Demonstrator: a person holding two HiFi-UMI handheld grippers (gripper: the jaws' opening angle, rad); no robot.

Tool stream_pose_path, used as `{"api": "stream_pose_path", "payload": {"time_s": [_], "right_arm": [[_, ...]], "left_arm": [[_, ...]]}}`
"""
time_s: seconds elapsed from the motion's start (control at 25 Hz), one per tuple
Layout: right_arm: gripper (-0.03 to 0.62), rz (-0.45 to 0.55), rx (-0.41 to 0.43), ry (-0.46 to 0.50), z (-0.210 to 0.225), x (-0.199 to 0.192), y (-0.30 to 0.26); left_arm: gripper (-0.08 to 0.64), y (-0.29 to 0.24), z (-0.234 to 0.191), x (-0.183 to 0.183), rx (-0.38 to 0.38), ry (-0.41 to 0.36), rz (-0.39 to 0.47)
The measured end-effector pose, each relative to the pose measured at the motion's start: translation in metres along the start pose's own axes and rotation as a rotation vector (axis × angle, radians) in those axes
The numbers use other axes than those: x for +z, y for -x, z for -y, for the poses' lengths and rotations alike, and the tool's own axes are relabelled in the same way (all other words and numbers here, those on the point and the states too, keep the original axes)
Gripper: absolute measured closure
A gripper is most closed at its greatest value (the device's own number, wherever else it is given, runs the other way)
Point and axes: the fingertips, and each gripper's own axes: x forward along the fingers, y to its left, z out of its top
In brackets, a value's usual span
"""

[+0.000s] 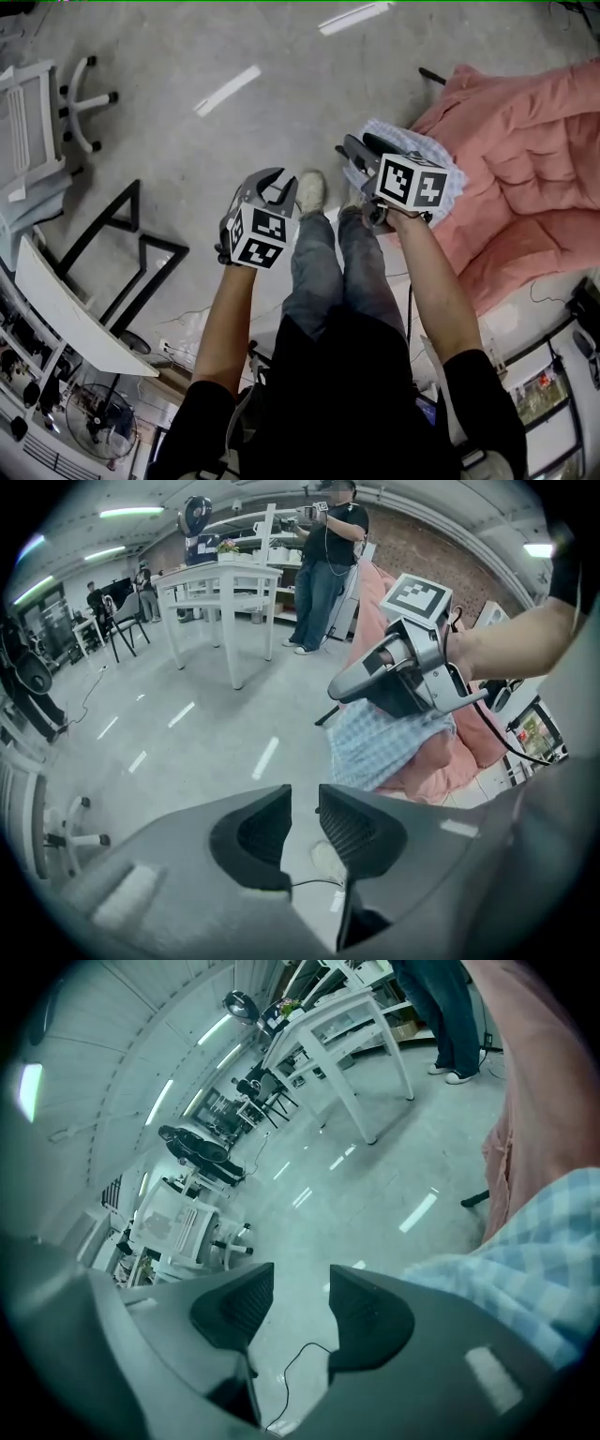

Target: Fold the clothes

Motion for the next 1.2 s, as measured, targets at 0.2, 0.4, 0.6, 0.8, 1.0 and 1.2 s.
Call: {"api": "stream_pose_path", "payload": {"time_s": [0.2,0.4,0.6,0.8,1.0,1.2], "right_arm": [[0.407,0.012,0.008,0.012,-0.003,0.000,0.001],[0.408,0.026,0.034,0.056,-0.012,-0.002,0.004],[0.400,0.008,0.078,0.132,-0.032,-0.004,0.017],[0.402,0.047,0.043,0.219,-0.034,0.004,0.041],[0.408,0.119,0.002,0.242,-0.028,0.005,0.074],[0.410,0.172,-0.043,0.211,0.005,-0.001,0.111]], "left_arm": [[0.460,-0.001,0.003,0.004,-0.013,-0.021,0.005],[0.460,-0.002,0.007,0.007,-0.029,-0.049,0.004],[0.460,0.004,0.013,0.014,-0.039,-0.075,0.000],[0.460,0.014,0.013,0.031,-0.035,-0.115,0.010],[0.460,0.014,0.021,0.046,-0.059,-0.181,0.018],[0.460,0.002,0.055,0.068,-0.106,-0.247,0.022]]}}
